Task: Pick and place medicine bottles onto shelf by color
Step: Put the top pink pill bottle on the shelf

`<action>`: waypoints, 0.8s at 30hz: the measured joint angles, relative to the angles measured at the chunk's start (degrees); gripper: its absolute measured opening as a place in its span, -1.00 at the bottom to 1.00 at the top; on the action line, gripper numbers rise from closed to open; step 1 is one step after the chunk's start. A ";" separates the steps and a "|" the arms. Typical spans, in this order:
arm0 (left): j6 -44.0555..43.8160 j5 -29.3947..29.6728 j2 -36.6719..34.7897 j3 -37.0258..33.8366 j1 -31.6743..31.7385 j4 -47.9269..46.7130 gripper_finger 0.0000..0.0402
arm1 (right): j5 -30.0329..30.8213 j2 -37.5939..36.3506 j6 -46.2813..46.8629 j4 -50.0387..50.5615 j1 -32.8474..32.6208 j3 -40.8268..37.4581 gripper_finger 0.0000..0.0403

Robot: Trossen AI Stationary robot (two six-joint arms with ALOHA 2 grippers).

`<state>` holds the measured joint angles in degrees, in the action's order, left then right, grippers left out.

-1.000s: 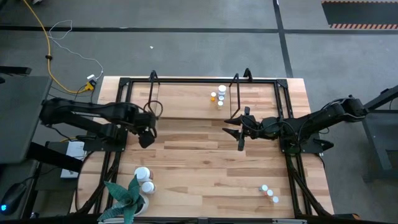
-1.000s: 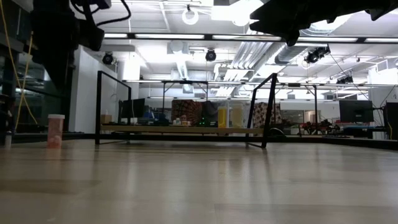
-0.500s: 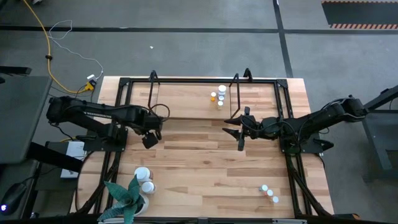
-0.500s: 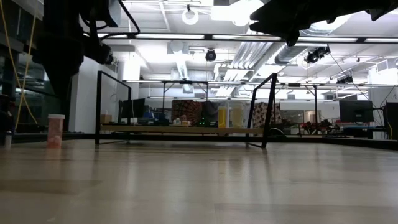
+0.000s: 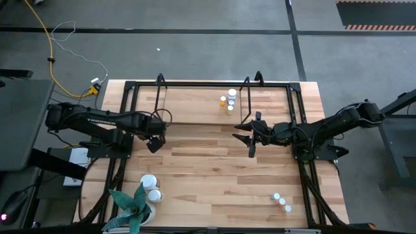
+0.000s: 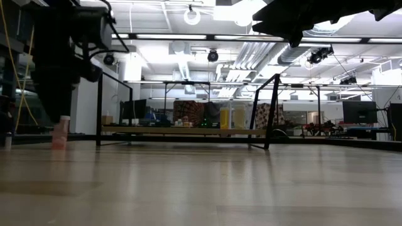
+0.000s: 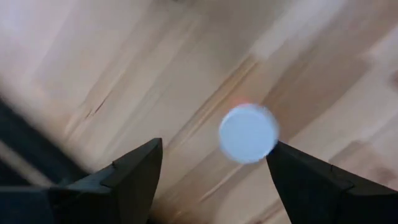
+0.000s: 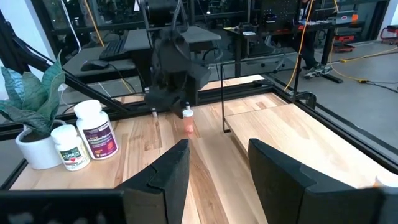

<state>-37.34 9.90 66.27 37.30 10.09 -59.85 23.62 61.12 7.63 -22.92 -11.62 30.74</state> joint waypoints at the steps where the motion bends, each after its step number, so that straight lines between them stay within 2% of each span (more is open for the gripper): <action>1: 0.54 -0.36 -0.63 0.02 0.15 1.12 0.38 | 0.00 0.00 0.00 0.02 0.00 0.00 -0.22; 17: 1.99 -4.75 -1.78 0.02 0.20 5.19 0.37 | 0.01 0.00 0.07 0.02 0.01 0.00 -0.22; 24: 1.73 -3.21 -1.78 0.02 0.20 5.07 0.24 | 0.01 0.00 0.03 0.05 0.00 0.00 -0.22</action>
<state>-35.62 6.69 64.49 37.32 10.28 -54.77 23.63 61.12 7.66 -22.86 -11.62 30.74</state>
